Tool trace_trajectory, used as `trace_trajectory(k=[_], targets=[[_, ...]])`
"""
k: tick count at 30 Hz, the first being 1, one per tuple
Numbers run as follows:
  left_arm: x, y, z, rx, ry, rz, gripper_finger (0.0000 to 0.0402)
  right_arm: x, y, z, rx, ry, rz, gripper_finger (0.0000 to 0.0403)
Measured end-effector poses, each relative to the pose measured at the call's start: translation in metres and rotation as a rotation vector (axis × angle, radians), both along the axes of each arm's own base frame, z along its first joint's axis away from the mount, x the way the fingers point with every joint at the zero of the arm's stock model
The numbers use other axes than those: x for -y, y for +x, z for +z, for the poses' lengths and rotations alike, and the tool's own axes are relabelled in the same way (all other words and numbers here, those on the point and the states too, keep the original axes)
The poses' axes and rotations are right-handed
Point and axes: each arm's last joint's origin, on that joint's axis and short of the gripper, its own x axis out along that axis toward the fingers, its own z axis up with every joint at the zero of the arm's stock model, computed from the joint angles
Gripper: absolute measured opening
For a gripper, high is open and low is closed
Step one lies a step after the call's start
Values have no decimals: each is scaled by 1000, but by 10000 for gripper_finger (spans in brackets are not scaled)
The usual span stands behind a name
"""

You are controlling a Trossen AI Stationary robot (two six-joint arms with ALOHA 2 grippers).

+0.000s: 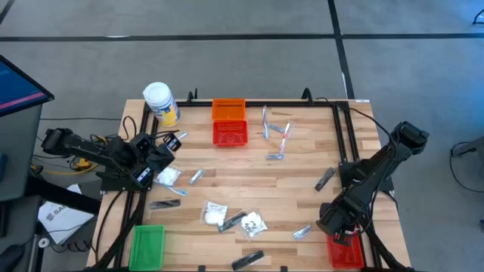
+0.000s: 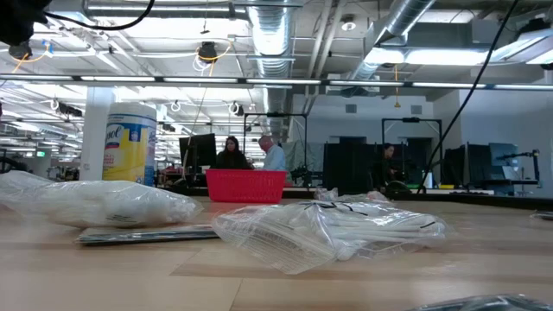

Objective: Pick & Place Travel size toiletries
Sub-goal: Put the cotton pack into the bottom red basket

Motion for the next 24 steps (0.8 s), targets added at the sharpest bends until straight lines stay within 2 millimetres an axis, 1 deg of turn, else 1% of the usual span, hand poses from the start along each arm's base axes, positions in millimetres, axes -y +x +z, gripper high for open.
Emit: trace_trajectory(k=[9, 13, 17, 24], targets=[[0, 0, 0, 0, 0, 0, 2, 0, 0, 0, -3, -5, -7, 0], [0, 0, 0, 0, 0, 0, 2, 1, 1, -1, 14, -47, -47, 6], [0, 0, 0, 0, 0, 0, 2, 1, 1, -1, 22, -56, -50, 29], [0, 0, 0, 0, 0, 0, 2, 1, 1, -1, 32, -82, -72, 81]])
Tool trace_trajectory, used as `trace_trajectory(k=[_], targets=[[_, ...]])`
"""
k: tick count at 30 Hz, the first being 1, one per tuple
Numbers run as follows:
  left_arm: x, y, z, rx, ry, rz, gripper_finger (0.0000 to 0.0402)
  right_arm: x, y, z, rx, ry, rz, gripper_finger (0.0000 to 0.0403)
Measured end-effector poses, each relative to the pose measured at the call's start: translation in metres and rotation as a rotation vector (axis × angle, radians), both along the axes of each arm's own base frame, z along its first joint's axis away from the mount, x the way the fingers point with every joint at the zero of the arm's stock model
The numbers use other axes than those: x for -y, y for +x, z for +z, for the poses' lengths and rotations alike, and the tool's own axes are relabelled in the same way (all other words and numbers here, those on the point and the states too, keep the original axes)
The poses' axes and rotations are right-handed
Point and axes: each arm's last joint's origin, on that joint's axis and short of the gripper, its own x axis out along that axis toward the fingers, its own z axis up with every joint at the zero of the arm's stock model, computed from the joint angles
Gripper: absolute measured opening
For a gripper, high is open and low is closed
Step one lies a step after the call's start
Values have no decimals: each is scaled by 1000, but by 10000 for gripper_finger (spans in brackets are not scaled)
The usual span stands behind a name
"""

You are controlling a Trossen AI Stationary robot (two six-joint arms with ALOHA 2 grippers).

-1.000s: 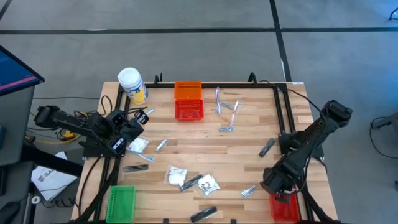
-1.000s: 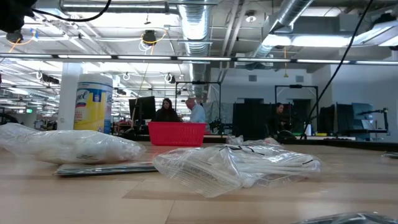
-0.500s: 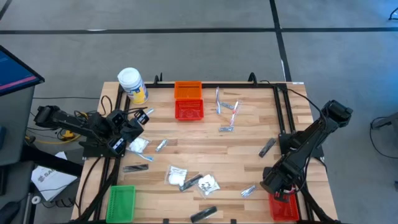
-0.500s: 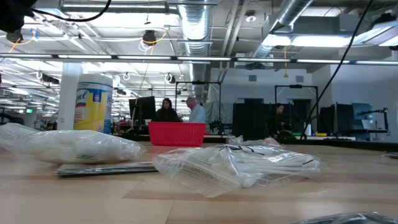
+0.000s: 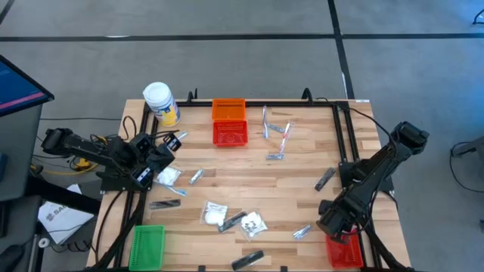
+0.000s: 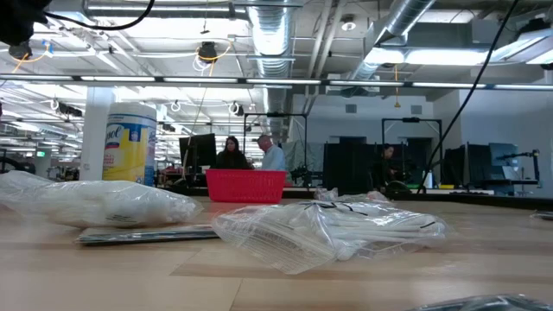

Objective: Pick & Place Travel size toiletries
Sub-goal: Put the cotton pack into the bottom red basket, then put the nail cutter into the top red basket

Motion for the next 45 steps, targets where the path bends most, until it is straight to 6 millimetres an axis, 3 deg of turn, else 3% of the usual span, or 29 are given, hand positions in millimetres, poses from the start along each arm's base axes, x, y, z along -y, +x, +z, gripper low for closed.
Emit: trace_trajectory(k=[19, 29, 45], targets=[[0, 0, 0, -3, 1, 0, 2, 6, -5, 0, -59, -85, -48, 264], [0, 0, 0, -3, 2, 1, 2, 1, 5, 1, 30, 56, 80, 271], [0, 0, 0, -3, 2, 1, 2, 28, 26, 1, 31, 74, 66, 271]])
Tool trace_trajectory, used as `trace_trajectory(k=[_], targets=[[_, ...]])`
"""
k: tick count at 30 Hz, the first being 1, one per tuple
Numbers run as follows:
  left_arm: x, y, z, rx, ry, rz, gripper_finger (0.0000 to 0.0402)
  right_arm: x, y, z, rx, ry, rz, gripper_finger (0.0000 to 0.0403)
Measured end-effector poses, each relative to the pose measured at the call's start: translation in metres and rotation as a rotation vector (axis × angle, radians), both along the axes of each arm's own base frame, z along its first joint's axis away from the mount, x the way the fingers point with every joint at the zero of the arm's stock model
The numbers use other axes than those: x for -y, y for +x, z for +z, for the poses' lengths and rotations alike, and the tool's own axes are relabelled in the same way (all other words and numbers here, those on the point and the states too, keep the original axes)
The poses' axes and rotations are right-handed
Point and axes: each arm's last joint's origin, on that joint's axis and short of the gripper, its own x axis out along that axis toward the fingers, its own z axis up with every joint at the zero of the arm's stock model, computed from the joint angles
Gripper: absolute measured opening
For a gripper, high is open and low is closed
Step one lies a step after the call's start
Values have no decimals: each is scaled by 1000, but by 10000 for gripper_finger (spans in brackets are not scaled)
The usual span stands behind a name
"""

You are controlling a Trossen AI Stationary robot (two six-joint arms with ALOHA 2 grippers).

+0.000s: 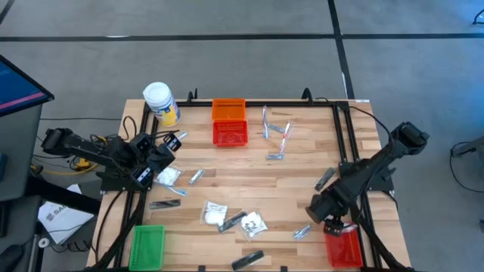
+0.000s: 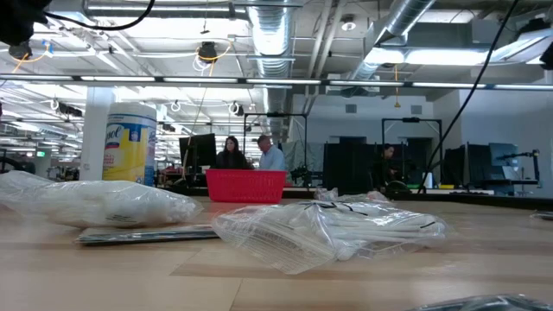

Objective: Pick & Place Travel size toiletries
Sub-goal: Put the nail cutter into the top red basket

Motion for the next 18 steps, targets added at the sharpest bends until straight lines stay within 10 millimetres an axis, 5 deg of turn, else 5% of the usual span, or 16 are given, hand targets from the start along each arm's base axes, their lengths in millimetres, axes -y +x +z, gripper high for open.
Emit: trace_trajectory(k=[18], targets=[[0, 0, 0, -1, 0, 0, 2, 35, 27, 0, 88, 29, -28, 271]])
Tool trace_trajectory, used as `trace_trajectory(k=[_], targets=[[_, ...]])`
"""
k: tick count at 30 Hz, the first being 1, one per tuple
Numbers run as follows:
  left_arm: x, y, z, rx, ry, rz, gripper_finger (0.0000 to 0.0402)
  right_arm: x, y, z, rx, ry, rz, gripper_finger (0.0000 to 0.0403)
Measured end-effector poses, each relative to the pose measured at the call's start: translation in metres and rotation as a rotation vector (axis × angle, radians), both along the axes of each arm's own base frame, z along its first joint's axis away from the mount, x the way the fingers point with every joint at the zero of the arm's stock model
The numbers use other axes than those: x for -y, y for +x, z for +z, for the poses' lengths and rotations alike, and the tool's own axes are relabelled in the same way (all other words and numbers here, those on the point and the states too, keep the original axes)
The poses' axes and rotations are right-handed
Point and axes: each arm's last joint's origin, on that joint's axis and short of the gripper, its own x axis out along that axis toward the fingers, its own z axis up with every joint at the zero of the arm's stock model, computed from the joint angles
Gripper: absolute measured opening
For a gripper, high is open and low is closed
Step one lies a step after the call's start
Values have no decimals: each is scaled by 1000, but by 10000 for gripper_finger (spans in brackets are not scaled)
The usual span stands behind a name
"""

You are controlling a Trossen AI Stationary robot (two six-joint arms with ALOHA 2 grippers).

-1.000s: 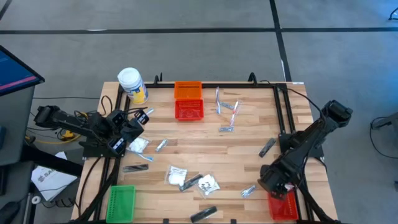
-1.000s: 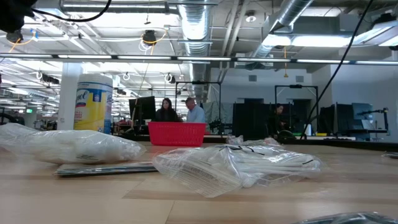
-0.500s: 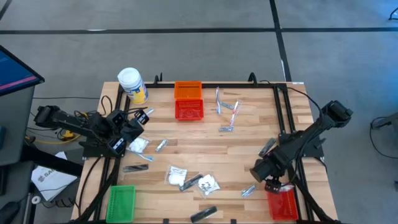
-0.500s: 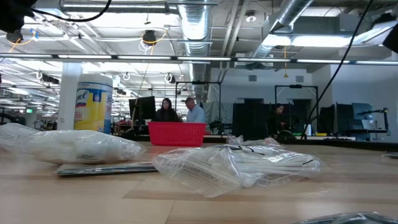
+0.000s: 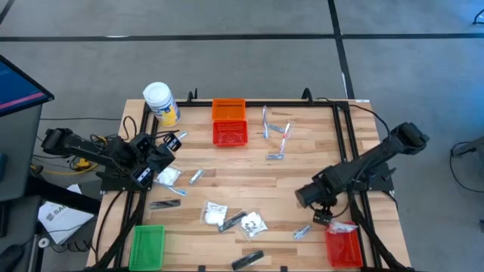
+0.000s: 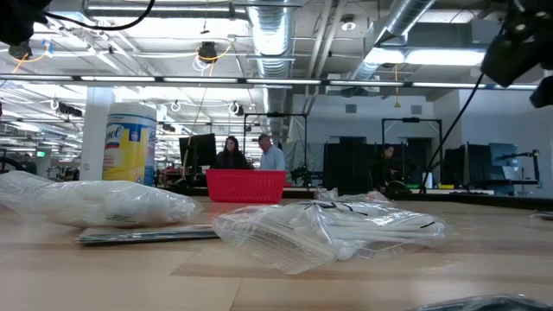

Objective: Pick & Place Travel size toiletries
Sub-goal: Put the nail cutter into the top red basket

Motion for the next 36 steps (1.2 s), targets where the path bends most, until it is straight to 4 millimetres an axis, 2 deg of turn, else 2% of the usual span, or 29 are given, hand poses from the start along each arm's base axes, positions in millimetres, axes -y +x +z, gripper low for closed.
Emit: trace_trajectory(k=[11, 36], targets=[[0, 0, 0, -1, 0, 0, 2, 18, 19, 0, 122, 49, -21, 271], [0, 0, 0, -1, 0, 1, 2, 73, 77, 14, 616, 132, -223, 271]])
